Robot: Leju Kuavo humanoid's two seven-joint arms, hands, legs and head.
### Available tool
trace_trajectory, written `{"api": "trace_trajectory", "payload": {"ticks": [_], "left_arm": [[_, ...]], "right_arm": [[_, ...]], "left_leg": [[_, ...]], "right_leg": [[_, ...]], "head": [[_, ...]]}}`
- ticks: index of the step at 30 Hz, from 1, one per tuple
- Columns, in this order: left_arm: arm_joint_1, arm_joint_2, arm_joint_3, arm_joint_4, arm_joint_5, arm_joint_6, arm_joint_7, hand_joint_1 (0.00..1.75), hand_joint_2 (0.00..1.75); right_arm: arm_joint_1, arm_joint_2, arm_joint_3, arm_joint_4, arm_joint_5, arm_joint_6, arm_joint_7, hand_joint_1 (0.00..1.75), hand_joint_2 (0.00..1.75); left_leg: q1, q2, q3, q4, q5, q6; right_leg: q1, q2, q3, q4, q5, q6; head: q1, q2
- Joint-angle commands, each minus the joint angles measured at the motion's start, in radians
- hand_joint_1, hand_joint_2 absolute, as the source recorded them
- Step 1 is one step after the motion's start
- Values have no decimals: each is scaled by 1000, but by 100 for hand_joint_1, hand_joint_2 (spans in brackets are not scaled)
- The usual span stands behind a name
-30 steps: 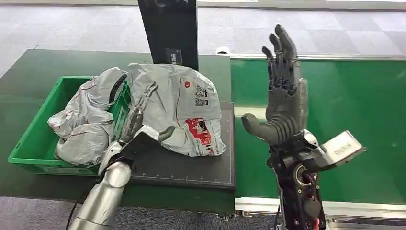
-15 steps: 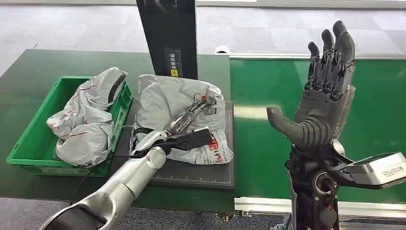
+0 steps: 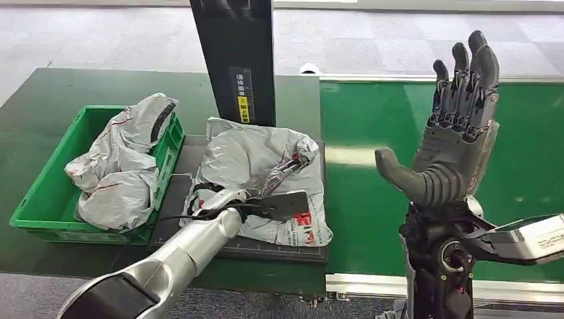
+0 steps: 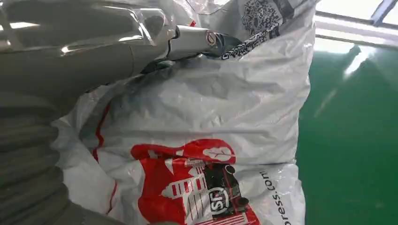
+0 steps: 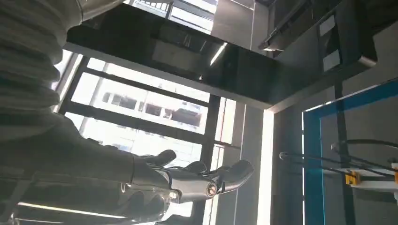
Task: Moved the parcel from conveyor to table for the left to box.
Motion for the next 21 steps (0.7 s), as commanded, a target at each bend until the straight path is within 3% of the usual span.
{"api": "trace_trajectory", "payload": {"ticks": [1,3,5,6,7,11,14,19,21], "left_arm": [[55,-32,-164,150,-65,-167,11,0,175],[78,-32,-189,154,-75,-177,12,0,175],[99,-32,-209,155,-88,-153,12,141,175],[104,-32,-214,154,-88,-137,11,168,175],[105,-30,-218,157,-91,-118,15,175,175],[95,-22,-208,152,-84,-78,24,175,175],[93,-18,-169,133,-55,31,21,175,175],[69,-13,-60,92,46,219,-67,175,175],[61,-13,-60,91,47,213,-67,175,175]], "right_arm": [[14,11,-64,-2,-6,10,13,0,175],[12,15,-68,2,-6,11,13,0,175],[21,14,-72,7,-8,11,11,0,175],[31,11,-72,7,-5,12,10,0,175],[42,11,-72,7,-1,16,-1,0,175],[32,16,-80,15,-1,20,-6,0,175],[35,13,-84,7,0,22,-6,0,175],[41,7,-90,-2,1,22,-1,0,175],[42,6,-91,-2,1,22,-1,0,175]], "left_leg": [[0,-1,3,-3,0,0],[0,0,4,-4,0,0],[0,0,5,-4,0,0],[0,-1,6,-3,0,0],[0,-1,8,-5,0,0],[0,-3,12,-4,0,1],[0,-3,13,-4,0,1],[0,-3,12,-3,0,0],[0,-5,11,-1,-1,1]], "right_leg": [[0,-1,4,-3,0,0],[0,0,5,-4,1,0],[0,0,6,-5,1,0],[0,-1,7,-4,0,0],[0,-1,10,-6,1,0],[0,-2,14,-4,-1,1],[0,-2,15,-4,-1,1],[0,-2,13,-4,0,0],[0,-4,13,-1,-1,1]], "head": [[0,0],[0,0],[0,0],[0,0],[0,0],[0,0],[0,0],[0,0],[0,0]]}}
